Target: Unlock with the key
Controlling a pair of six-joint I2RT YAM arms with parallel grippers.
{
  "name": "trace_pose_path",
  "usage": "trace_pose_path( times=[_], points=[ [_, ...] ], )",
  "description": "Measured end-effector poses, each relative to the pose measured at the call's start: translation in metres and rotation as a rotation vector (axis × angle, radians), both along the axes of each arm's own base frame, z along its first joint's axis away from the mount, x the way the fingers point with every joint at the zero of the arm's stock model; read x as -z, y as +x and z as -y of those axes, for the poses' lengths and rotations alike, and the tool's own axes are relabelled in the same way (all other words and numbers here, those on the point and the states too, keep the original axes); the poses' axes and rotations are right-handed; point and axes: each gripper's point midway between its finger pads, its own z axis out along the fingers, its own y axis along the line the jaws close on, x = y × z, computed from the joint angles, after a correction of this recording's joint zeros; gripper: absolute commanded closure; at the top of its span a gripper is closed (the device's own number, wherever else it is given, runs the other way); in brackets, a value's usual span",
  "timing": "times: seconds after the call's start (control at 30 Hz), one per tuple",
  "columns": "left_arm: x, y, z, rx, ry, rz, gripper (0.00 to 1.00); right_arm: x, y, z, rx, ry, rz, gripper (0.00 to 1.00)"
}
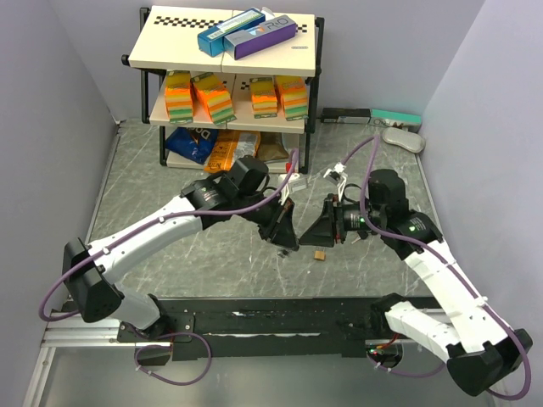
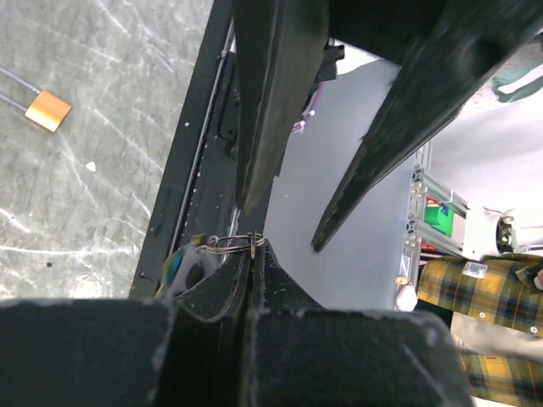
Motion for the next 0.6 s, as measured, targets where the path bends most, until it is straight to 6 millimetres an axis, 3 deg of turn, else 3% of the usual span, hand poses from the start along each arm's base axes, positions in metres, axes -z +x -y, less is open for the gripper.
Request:
trace_pose_path(
  times=[0.37,0.6],
  points=[
    [-0.0058,-0.0056,0.0015,0.022,-0.038,-0.021,0.99,0.0019,0.0026,-0.0063,-0.02,0.001,0.002,0.64],
    [-0.0066,-0.0039,0.0025,0.017,-0.049,-0.026,0.99,0.0013,0.0018,-0.0063,-0.025,0.004,0.003,0.73]
  ],
)
